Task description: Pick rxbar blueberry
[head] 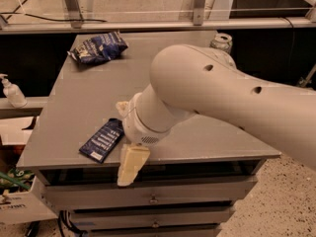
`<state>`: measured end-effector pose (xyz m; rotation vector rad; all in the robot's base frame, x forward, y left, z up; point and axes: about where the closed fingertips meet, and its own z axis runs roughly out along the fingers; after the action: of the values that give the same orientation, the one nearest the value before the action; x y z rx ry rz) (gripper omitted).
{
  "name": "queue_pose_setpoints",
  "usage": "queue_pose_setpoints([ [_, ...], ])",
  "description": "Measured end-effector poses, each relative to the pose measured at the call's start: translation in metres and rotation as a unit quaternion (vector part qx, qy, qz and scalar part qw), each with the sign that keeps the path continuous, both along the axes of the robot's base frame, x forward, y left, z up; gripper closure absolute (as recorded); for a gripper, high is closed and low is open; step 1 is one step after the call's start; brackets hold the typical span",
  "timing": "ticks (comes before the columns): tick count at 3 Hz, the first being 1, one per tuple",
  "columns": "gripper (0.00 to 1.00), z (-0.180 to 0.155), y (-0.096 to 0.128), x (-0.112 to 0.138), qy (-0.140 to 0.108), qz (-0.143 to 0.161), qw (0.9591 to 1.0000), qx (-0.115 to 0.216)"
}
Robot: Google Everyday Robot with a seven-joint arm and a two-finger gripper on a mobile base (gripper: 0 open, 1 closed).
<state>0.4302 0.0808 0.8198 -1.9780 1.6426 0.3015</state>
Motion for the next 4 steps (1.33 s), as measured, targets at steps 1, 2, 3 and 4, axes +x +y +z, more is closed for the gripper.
queue_pose_setpoints([
  [1, 0.0, -0.007, 0.022, -0.011, 0.006, 0.012, 0.9998, 0.015],
  [2, 0.0, -0.014, 0.036, -0.021, 0.011, 0.018, 0.9994, 0.026],
  [3, 0.18, -0.017, 0.048, -0.026, 0.015, 0.024, 0.9991, 0.032],
  [4, 0.42, -0.016, 0.051, -0.028, 0.016, 0.021, 0.9991, 0.034],
])
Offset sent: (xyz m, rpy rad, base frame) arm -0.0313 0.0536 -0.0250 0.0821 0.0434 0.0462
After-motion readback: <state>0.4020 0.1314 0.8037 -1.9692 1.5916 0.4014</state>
